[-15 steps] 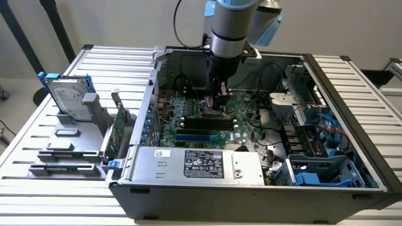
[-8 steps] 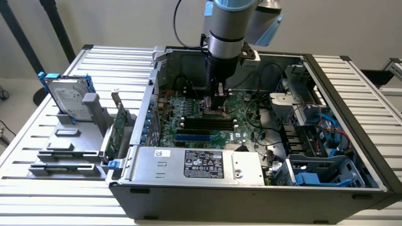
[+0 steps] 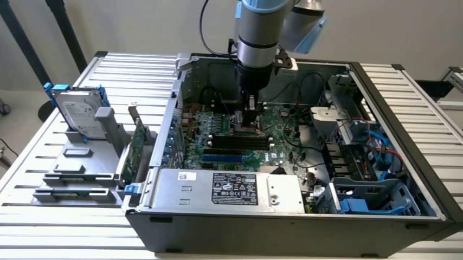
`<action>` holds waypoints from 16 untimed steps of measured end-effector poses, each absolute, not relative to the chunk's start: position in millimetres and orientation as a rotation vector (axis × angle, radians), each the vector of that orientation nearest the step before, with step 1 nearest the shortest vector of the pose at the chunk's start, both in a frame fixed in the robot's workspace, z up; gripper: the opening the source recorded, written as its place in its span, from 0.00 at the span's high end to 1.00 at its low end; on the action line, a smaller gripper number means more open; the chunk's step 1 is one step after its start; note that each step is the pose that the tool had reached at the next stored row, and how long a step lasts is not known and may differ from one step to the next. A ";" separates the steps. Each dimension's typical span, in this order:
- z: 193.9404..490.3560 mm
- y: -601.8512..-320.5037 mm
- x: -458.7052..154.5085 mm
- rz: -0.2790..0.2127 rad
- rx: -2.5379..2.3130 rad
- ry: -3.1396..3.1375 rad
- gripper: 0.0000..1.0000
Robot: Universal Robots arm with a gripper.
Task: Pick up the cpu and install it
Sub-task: 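Place the cpu into insertion slot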
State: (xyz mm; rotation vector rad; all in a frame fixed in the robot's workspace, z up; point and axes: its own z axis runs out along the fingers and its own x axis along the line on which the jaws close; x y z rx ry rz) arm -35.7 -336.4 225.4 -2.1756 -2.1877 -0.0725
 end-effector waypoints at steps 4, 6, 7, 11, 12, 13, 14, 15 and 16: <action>223.5 -336.1 -39.6 -0.098 -2.195 -2.191 0.45; 221.9 -336.0 -41.6 -0.108 -2.201 -2.193 0.45; 221.1 -335.9 -42.2 -0.113 -2.204 -2.193 0.45; 217.4 -335.0 -42.7 -0.121 -2.213 -2.193 0.45; 216.4 -334.6 -42.9 -0.122 -2.215 -2.193 0.45; 215.3 -334.3 -43.1 -0.124 -2.217 -2.193 0.45; 214.3 -334.0 -43.4 -0.125 -2.219 -2.194 0.45; 213.5 -333.8 -43.8 -0.126 -2.221 -2.194 0.45; 212.8 -333.6 -44.3 -0.127 -2.223 -2.195 0.45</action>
